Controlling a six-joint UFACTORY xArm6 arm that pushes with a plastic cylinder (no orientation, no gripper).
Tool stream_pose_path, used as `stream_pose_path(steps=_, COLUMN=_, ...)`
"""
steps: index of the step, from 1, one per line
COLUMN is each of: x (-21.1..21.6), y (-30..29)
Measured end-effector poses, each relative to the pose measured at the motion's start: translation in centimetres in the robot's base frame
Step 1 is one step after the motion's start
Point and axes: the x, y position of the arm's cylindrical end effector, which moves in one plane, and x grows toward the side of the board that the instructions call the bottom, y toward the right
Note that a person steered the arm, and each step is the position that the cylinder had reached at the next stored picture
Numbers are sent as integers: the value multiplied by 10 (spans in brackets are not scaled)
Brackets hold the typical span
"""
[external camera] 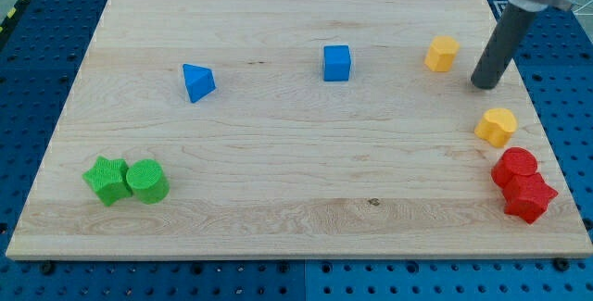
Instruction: Slide the yellow hexagon to the blue cube
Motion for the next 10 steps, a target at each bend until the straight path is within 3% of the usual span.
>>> stream_pose_path(steps=2, x=-58, y=-58)
stream_pose_path(steps=3, x=-55, y=-51)
stream_pose_path(steps=4, x=-34, y=-3)
stream_pose_path(steps=5, x=-25, y=-10)
stream_pose_path(steps=8, x=-53, y=-148)
stream_pose_path(steps=10, x=-29, y=-111)
